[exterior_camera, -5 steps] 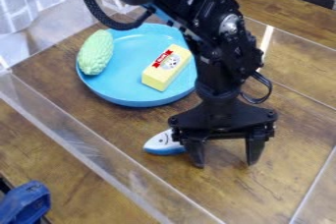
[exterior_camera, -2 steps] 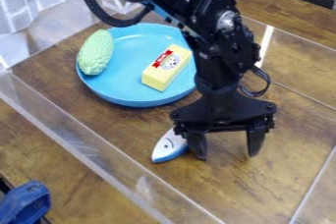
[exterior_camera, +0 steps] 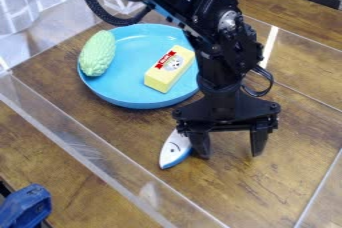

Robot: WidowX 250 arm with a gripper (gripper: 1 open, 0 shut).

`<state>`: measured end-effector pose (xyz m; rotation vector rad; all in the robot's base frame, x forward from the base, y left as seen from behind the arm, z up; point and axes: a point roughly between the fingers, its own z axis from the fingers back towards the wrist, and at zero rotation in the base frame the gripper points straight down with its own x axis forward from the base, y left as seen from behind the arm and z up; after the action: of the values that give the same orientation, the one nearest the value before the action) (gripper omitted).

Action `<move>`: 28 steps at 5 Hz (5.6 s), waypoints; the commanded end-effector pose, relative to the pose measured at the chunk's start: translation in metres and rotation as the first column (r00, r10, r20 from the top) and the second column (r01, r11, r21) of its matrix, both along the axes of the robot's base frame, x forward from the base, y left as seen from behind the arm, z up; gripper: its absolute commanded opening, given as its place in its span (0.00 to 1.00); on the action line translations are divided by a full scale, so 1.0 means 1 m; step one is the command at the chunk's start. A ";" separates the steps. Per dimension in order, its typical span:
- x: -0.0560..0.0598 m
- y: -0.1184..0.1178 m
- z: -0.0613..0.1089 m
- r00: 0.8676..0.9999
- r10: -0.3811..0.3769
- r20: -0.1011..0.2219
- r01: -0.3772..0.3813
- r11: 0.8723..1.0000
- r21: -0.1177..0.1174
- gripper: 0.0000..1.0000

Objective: Put the white object in the blue tray

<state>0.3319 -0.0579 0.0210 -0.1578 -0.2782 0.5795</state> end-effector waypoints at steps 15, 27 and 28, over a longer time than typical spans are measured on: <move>0.041 0.124 -0.023 0.974 0.227 0.010 -0.227 0.968 0.106 1.00; -0.024 0.101 -0.008 0.939 0.295 -0.176 -0.260 0.945 0.199 1.00; -0.026 0.097 -0.006 0.936 0.297 -0.190 -0.261 0.946 0.192 1.00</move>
<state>0.3137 0.0463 0.0172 0.0921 -0.1653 0.8810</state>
